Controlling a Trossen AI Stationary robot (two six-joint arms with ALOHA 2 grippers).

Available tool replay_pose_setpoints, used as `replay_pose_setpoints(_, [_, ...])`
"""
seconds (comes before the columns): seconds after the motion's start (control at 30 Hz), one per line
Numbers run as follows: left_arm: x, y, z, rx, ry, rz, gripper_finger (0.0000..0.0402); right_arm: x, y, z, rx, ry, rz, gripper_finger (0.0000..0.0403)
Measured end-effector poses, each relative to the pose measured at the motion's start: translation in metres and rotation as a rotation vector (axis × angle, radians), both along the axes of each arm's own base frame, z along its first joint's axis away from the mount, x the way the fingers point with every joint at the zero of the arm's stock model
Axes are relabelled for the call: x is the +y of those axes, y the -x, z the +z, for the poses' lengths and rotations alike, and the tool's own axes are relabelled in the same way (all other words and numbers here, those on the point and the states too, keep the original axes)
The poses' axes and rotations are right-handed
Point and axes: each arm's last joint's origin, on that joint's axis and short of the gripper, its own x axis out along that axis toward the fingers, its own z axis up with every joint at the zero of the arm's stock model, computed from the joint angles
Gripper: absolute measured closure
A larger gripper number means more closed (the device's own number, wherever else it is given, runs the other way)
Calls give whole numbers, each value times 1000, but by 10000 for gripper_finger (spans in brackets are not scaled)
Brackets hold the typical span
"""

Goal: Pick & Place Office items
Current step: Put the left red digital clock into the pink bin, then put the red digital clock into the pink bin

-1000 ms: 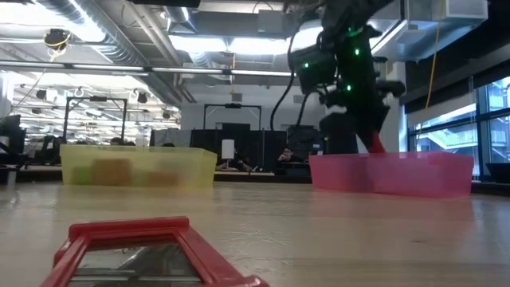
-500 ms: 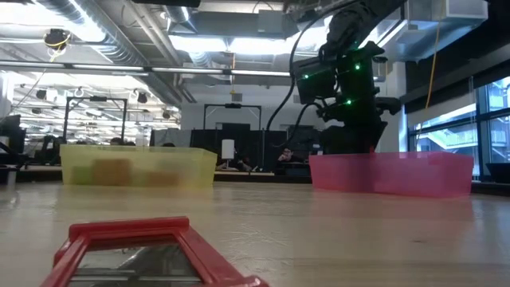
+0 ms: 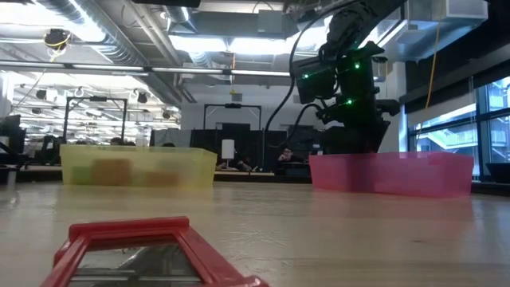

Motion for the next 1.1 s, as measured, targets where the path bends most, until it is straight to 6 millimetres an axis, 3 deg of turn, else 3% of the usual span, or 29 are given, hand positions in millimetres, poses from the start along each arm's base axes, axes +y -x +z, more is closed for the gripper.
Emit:
replay_pose_setpoints(0.23, [0, 0, 0, 5, -4, 0, 174, 12, -1, 11, 53, 16, 22, 169])
replay_pose_setpoints(0.37, [0, 0, -2, 14, -8, 0, 172, 29, -6, 36, 70, 85, 74, 160])
replay_pose_setpoints(0.57, [0, 0, -5, -27, 70, -38, 174, 65, -14, 80, -108, 91, 158, 164])
replay_pose_setpoints(0.7, [-4, -2, -14, -7, 236, -246, 172, 101, -11, 104, -252, 89, 205, 169])
replay_pose_setpoints(0.83, [-11, -3, -23, 140, 403, -536, 172, 140, -7, 117, -347, 89, 277, 174])
replay_pose_setpoints(1.1, [-22, -3, -36, 316, 492, -814, 175, 202, -3, 121, -533, 15, 415, 177])
